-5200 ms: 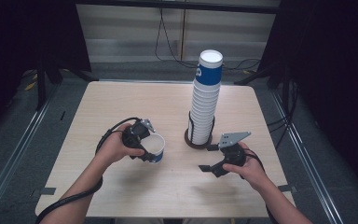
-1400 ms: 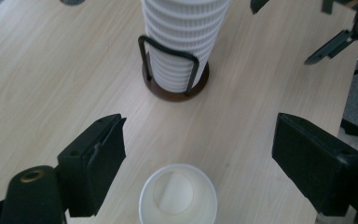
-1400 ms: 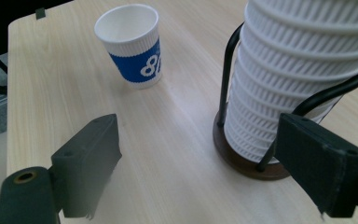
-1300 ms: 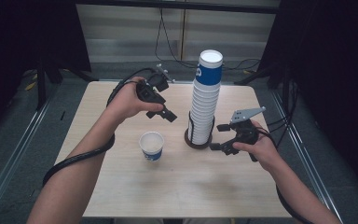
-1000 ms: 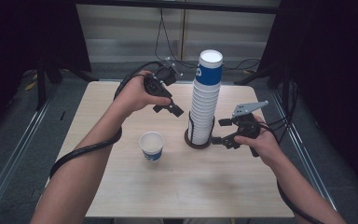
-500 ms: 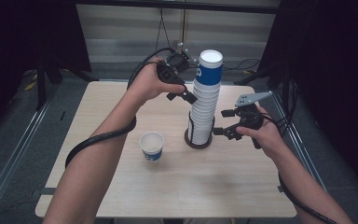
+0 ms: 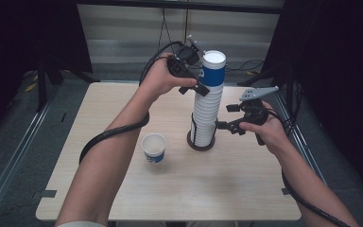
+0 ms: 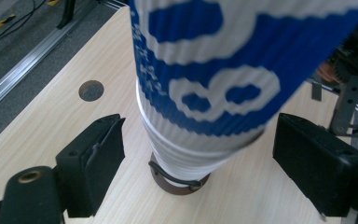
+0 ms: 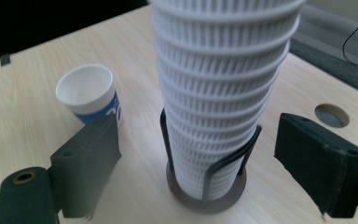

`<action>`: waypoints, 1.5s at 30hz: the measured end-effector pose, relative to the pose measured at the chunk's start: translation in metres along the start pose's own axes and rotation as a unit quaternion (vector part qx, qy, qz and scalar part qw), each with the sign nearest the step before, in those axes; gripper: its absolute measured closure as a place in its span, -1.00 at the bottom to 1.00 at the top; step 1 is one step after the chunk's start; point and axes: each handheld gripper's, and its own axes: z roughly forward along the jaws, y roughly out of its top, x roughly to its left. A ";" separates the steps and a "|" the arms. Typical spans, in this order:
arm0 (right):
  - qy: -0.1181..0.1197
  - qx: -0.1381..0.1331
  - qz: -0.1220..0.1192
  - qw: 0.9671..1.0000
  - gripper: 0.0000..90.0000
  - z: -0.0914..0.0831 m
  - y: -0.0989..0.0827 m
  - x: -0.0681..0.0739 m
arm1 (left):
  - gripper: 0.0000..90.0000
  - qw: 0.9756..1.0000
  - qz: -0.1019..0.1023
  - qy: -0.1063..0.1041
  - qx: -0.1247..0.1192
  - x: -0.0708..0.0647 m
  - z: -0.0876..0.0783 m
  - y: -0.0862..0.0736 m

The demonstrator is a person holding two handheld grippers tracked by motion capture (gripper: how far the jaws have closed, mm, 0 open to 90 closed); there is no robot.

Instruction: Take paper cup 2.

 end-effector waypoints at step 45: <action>-0.037 -0.074 0.010 0.997 -0.67 0.009 0.055 0.000 | -0.53 1.000 0.021 -0.002 -0.007 -0.007 0.005 0.014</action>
